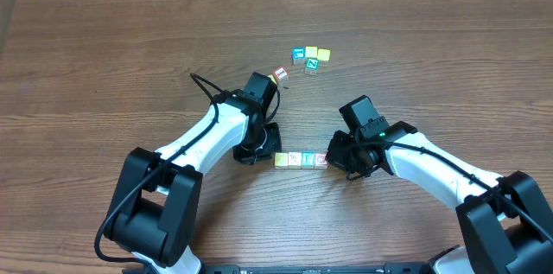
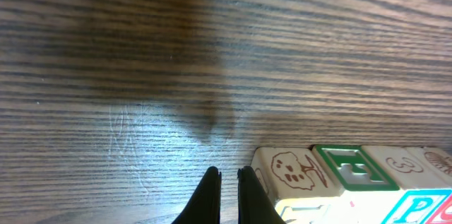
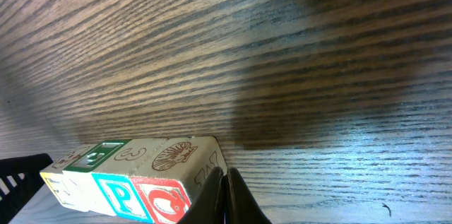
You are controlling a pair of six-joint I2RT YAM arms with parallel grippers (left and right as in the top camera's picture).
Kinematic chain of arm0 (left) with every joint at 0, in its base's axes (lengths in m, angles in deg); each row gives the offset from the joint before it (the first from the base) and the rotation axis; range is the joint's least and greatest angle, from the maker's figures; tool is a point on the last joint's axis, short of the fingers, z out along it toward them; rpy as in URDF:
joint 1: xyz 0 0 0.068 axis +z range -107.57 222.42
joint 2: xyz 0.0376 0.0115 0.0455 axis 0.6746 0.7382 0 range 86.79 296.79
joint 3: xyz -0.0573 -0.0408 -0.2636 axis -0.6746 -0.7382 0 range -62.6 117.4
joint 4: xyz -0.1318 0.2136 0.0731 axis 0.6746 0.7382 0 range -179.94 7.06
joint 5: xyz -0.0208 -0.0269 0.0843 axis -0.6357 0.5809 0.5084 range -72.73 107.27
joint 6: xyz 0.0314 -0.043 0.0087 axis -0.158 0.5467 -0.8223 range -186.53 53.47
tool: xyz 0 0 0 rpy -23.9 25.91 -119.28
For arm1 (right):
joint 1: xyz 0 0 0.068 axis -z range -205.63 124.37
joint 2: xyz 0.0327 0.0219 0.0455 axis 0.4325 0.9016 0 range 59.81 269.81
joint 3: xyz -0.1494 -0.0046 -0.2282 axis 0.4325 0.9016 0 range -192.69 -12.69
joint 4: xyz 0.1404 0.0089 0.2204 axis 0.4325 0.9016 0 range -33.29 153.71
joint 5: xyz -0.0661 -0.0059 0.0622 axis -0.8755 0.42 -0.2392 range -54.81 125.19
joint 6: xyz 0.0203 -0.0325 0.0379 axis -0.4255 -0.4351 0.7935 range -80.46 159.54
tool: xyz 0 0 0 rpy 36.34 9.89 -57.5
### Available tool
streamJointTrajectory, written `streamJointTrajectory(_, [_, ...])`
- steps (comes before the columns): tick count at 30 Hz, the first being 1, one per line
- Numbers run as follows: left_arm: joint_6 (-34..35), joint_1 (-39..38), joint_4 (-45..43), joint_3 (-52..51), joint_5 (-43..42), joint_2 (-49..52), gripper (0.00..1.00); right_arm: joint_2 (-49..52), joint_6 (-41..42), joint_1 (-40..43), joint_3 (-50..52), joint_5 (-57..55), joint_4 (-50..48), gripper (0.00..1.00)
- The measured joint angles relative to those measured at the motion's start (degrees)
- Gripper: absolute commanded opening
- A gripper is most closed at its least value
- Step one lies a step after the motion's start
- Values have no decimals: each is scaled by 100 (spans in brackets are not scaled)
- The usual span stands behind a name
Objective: Flip 4 blocks
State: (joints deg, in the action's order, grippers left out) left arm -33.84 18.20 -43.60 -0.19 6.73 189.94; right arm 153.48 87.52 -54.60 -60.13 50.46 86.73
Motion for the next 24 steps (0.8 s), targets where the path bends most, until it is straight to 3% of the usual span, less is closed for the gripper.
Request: streamJointTrajectory(24, [0, 0, 87, -68, -258, 0, 4, 0, 0, 0, 0, 4, 2, 4])
